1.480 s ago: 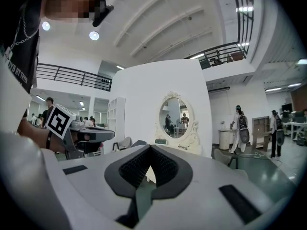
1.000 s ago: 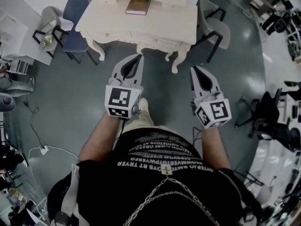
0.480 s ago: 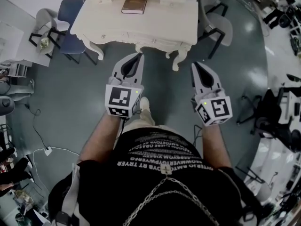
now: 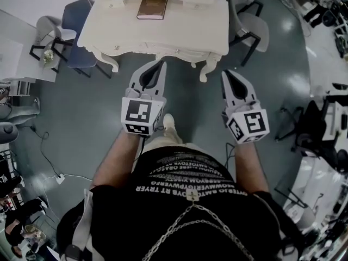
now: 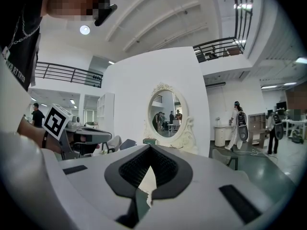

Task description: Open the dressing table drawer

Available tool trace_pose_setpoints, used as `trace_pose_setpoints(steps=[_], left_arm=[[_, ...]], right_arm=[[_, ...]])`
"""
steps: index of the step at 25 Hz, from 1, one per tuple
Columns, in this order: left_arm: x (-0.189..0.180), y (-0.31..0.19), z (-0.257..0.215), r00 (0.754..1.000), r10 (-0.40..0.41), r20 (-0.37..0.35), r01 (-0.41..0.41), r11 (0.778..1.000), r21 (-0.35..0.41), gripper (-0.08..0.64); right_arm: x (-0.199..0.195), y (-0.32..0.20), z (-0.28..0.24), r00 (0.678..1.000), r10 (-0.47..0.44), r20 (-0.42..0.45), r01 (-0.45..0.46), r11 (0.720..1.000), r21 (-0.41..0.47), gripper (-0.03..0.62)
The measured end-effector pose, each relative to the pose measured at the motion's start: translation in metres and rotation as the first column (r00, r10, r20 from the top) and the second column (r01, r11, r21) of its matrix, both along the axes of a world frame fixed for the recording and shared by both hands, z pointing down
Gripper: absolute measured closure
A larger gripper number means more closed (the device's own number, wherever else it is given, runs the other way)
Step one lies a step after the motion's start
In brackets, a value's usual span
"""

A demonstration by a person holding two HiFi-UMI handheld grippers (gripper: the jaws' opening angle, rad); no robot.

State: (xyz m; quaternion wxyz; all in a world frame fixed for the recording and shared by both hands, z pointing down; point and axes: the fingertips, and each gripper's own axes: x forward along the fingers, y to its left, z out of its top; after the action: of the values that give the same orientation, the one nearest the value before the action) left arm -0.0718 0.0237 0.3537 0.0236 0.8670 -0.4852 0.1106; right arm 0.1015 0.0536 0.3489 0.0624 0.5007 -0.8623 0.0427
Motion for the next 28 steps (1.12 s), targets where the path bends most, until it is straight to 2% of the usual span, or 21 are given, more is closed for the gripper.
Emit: trace_pose_setpoints(steps=[8,17,28], left_arm=[[-0.017,-0.045,-0.003,1.000,0.028,0.001,-0.028,1.000,0.014,0.557],[-0.038,-0.094,-0.019,0.998,0.070,-0.008,-0.069,0.996,0.063,0.557],[-0.036,-0.108,-0.018,0.994,0.102,-0.030,-0.099,0.992,0.073,0.557]], right_arm=[[-0.016,-0.043,0.001,0.999,0.033,0.000,-0.033,0.999,0.003,0.591],[-0.039,-0.082,-0.010,0.996,0.080,-0.036,-0.078,0.996,0.042,0.591],[-0.046,-0.094,-0.011,0.993,0.103,-0.061,-0.101,0.994,0.034,0.591]])
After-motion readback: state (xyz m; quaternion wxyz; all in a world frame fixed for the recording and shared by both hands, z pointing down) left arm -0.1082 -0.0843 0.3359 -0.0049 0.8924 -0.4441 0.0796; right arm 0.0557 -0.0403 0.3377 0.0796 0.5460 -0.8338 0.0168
